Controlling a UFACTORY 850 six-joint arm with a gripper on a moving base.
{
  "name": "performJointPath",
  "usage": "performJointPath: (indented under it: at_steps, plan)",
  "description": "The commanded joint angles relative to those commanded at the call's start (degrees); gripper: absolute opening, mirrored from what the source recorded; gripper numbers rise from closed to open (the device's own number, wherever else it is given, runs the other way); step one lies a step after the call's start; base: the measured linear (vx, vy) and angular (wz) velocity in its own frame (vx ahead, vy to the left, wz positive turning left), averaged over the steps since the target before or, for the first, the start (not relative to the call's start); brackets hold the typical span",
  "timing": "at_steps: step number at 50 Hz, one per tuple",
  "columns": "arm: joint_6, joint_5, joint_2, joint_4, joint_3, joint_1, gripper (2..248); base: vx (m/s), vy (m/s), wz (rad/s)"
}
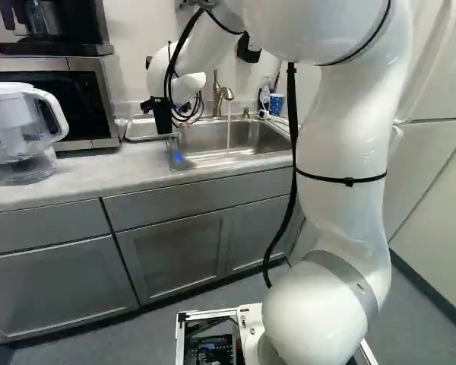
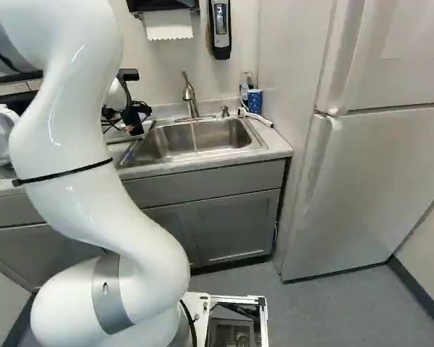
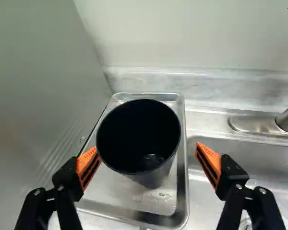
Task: Rinse the cup and place it in the tray
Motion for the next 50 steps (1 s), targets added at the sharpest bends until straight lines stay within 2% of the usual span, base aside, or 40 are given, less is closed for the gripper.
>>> performJointPath:
  at_steps: [50]
  plan:
    - [0.00, 0.00, 3.92, 0.00, -1.69, -0.01, 247, 0.000, 0.000, 0.000]
